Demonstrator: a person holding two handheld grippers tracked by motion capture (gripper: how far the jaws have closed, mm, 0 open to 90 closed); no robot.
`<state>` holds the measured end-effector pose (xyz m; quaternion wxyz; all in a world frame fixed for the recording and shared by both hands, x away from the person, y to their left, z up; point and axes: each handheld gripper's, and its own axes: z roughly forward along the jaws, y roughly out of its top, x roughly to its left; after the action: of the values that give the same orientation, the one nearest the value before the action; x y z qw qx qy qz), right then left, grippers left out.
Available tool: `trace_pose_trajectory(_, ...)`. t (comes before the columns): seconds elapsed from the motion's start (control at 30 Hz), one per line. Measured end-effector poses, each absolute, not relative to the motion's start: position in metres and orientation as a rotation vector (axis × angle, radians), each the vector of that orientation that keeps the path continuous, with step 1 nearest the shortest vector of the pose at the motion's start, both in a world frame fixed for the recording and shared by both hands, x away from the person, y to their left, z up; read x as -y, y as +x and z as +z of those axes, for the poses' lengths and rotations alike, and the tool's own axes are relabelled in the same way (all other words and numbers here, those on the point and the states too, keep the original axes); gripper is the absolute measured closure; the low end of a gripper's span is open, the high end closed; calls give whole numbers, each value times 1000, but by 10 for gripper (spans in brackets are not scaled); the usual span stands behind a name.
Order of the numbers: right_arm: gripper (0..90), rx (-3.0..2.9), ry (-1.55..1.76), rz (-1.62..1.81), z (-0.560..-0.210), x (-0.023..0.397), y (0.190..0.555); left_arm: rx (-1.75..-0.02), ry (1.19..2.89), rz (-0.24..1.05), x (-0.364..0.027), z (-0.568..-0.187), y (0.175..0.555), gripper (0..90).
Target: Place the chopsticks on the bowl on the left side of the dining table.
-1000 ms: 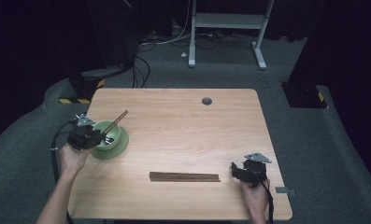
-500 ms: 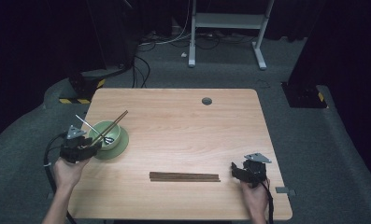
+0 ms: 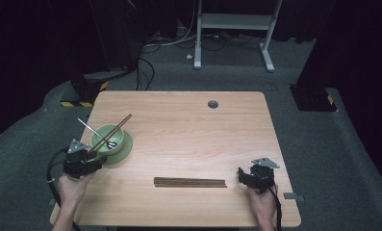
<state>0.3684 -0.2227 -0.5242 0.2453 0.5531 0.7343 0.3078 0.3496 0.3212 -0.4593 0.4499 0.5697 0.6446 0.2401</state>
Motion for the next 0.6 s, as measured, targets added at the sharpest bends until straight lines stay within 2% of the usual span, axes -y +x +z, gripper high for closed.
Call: trace_pose_trajectory(0.6,232,-2004,1509,840,-524,223,368,-1669,1386,606,-332,-470,355,490)
